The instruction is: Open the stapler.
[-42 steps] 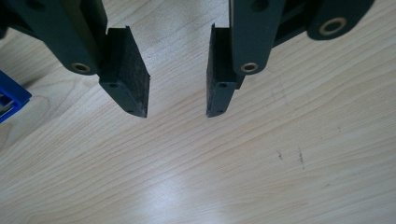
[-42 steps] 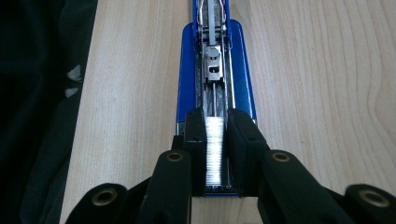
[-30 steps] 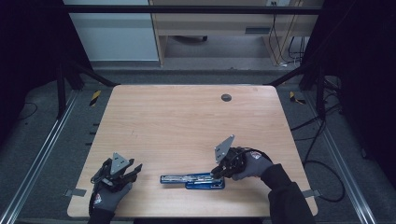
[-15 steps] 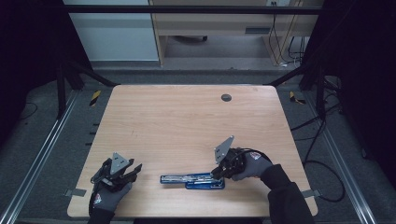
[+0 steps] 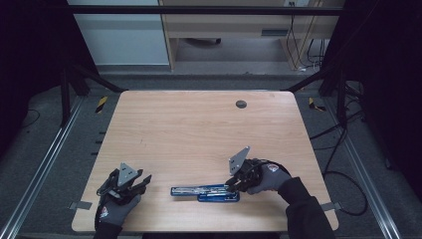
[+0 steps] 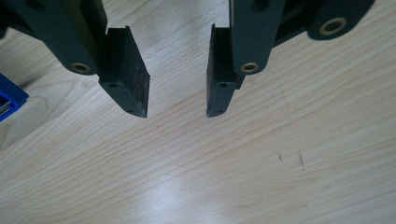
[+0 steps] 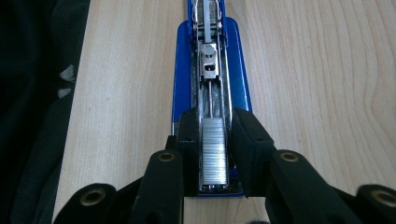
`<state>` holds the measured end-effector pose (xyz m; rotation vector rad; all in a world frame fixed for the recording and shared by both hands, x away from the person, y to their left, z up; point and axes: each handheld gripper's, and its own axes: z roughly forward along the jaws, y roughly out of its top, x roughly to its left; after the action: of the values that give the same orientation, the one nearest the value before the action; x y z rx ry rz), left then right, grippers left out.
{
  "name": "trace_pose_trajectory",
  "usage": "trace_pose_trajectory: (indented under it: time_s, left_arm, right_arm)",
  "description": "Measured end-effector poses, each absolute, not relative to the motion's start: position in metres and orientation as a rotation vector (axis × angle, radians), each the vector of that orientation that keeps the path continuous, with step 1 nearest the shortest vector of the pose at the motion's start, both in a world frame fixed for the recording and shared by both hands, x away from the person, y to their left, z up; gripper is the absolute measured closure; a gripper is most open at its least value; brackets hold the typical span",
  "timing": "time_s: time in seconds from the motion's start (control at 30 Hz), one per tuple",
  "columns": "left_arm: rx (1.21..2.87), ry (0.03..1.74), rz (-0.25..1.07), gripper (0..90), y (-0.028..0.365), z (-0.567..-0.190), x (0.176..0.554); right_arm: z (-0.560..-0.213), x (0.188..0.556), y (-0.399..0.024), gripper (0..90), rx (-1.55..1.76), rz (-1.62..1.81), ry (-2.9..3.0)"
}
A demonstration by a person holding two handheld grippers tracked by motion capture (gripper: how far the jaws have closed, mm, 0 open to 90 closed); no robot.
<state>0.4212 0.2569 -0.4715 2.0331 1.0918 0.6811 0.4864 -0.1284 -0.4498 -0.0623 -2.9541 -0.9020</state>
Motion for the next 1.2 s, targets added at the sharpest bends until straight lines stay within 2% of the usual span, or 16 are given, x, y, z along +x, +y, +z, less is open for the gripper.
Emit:
trace_pose_trajectory:
  time_s: [0.43,0.67,1.2]
  left_arm:
    - [2.036,1.088,0.681,59.8,0.2559,-0.4715,0.4209]
    - [2.036,1.087,0.68,59.7,0.2559,-0.4715,0.421]
    - [2.037,1.087,0.681,59.7,0.2561,-0.4716,0.421]
  right_arm:
    - [-0.4456,0.4801,-0.1333,74.0,-0.129,-0.971,-2.978]
    - [-0.4499,0.4785,-0.1341,78.1,-0.12,-0.948,-2.986]
    - [-0.4476,0.4814,-0.1335,78.6,-0.063,-0.965,-2.966]
